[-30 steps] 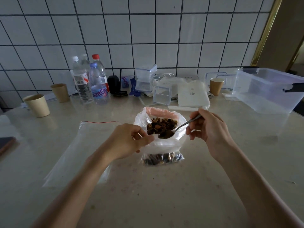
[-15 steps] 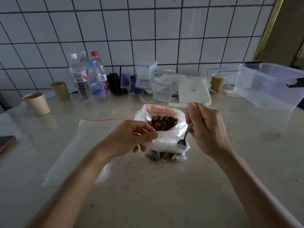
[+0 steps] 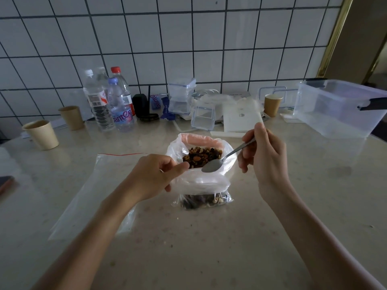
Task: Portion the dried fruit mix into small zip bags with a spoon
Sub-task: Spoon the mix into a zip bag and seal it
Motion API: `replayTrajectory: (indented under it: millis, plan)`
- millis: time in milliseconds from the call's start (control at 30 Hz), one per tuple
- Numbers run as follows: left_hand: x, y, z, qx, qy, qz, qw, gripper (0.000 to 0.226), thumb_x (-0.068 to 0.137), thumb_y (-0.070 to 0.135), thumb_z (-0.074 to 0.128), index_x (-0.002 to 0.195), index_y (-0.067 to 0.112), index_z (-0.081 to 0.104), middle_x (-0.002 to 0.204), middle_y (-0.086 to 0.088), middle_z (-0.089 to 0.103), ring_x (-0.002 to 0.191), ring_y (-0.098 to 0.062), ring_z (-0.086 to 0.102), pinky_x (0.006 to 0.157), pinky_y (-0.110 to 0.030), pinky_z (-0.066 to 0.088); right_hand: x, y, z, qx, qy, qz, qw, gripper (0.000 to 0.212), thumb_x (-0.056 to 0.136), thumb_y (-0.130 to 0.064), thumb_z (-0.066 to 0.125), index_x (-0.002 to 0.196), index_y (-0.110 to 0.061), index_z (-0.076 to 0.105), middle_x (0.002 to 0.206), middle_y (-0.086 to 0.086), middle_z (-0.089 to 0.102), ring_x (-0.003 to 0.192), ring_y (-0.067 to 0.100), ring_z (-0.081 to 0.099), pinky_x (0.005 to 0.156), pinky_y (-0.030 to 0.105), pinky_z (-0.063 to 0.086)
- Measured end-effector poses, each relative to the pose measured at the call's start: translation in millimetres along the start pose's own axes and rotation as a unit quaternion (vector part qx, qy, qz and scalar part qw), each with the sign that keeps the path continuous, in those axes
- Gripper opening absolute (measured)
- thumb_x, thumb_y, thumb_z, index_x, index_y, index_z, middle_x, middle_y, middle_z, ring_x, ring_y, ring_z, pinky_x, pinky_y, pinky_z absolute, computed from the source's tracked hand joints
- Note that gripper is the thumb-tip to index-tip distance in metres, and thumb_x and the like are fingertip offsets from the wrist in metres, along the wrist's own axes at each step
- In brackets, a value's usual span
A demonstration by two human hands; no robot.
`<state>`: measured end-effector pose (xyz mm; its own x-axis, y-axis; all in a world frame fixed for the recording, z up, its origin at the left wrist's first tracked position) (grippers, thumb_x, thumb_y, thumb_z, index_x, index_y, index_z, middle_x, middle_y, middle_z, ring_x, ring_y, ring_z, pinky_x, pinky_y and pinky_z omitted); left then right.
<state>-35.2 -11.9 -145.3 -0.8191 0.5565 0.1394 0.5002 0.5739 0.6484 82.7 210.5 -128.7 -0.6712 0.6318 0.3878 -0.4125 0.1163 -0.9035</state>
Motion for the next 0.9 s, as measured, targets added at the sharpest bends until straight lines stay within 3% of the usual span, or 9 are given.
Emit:
replayTrajectory:
  millis: [100,167,267,333,433,567,733,833,900]
  plan:
    - [4,-10,2,0.052,0.111,-0.040,0.992,0.052,0.090,0.071,0.059,0.071,0.023,0.065,0.058,0.009,0.070,0.060,-0.005,0.066,0.073,-0.036,0.054,4,6,-1,0.001,0.001,0.064,0.998,0.041,0.111,-0.028,0.042,0.083,-0.005,0.062,0.056,0.006,0.057,0.045,0.024,0.055,0.039,0.030,0.040]
    - [5,-16,5,0.101,0.145,-0.063,0.982,0.055,0.084,0.081,0.057,0.073,0.028,0.064,0.062,0.012,0.067,0.068,-0.003,0.063,0.077,-0.037,0.052,6,9,-1,-0.033,-0.003,0.068,0.997,0.041,0.111,-0.027,0.041,0.082,-0.006,0.062,0.057,0.006,0.060,0.046,0.023,0.057,0.039,0.031,0.041]
    - [11,-22,11,0.090,0.096,-0.088,0.987,0.057,0.080,0.086,0.058,0.071,0.030,0.067,0.063,0.017,0.066,0.071,-0.004,0.063,0.073,-0.033,0.048,5,13,0,-0.129,-0.020,0.041,0.991,0.041,0.111,-0.025,0.040,0.082,-0.008,0.062,0.054,0.002,0.061,0.047,0.021,0.058,0.040,0.032,0.042]
    - [16,-25,13,0.025,0.053,-0.095,0.994,0.047,0.079,0.075,0.072,0.065,0.029,0.068,0.054,0.016,0.065,0.063,-0.004,0.064,0.061,-0.026,0.045,4,16,2,-0.182,-0.046,0.042,0.981,0.040,0.110,-0.025,0.039,0.083,-0.008,0.063,0.056,0.002,0.064,0.049,0.018,0.061,0.041,0.033,0.045]
    - [20,-28,15,0.021,0.033,-0.070,0.997,0.022,0.076,0.050,0.085,0.071,0.035,0.069,0.062,0.022,0.069,0.067,0.005,0.066,0.057,-0.012,0.043,2,20,5,-0.210,-0.074,0.054,0.973,0.035,0.109,-0.022,0.042,0.084,-0.010,0.064,0.061,0.002,0.070,0.052,0.018,0.066,0.040,0.032,0.047]
    - [21,-28,19,-0.016,0.034,-0.033,0.999,0.019,0.074,0.034,0.087,0.074,0.035,0.068,0.062,0.032,0.068,0.067,0.017,0.064,0.052,-0.003,0.042,2,21,6,-0.197,-0.091,0.064,0.974,0.034,0.109,-0.021,0.046,0.084,-0.007,0.065,0.065,0.005,0.074,0.053,0.022,0.070,0.039,0.032,0.047]
    - [21,-22,23,-0.090,0.028,-0.031,0.995,0.024,0.076,0.036,0.088,0.091,0.027,0.071,0.079,0.013,0.079,0.075,0.001,0.073,0.068,-0.025,0.056,-1,24,11,-0.141,-0.123,0.144,0.972,0.033,0.109,-0.024,0.052,0.092,0.000,0.068,0.074,0.011,0.078,0.055,0.017,0.071,0.041,0.028,0.050]
    - [18,-16,22,-0.144,0.023,-0.026,0.989,0.031,0.076,0.034,0.086,0.100,0.019,0.072,0.093,0.002,0.081,0.090,-0.016,0.077,0.086,-0.045,0.062,-2,25,10,-0.103,-0.133,0.201,0.965,0.031,0.109,-0.024,0.051,0.099,-0.001,0.069,0.086,0.013,0.080,0.067,0.019,0.073,0.048,0.026,0.052]
    - [14,-12,21,-0.172,0.025,-0.023,0.984,0.041,0.071,0.041,0.085,0.102,0.017,0.073,0.095,0.000,0.081,0.093,-0.020,0.077,0.089,-0.052,0.061,-1,24,8,-0.084,-0.135,0.233,0.960,0.031,0.110,-0.024,0.049,0.105,-0.001,0.069,0.092,0.013,0.080,0.078,0.022,0.075,0.056,0.028,0.053]
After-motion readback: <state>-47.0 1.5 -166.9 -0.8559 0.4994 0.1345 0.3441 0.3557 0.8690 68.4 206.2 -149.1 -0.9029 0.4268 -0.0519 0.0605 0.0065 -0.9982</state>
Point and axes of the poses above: each hand's wrist, its own x-axis towards the middle knuckle, its own z-axis out of the palm, y = z × x, the point moved 1 cm from there along x, towards the middle knuckle
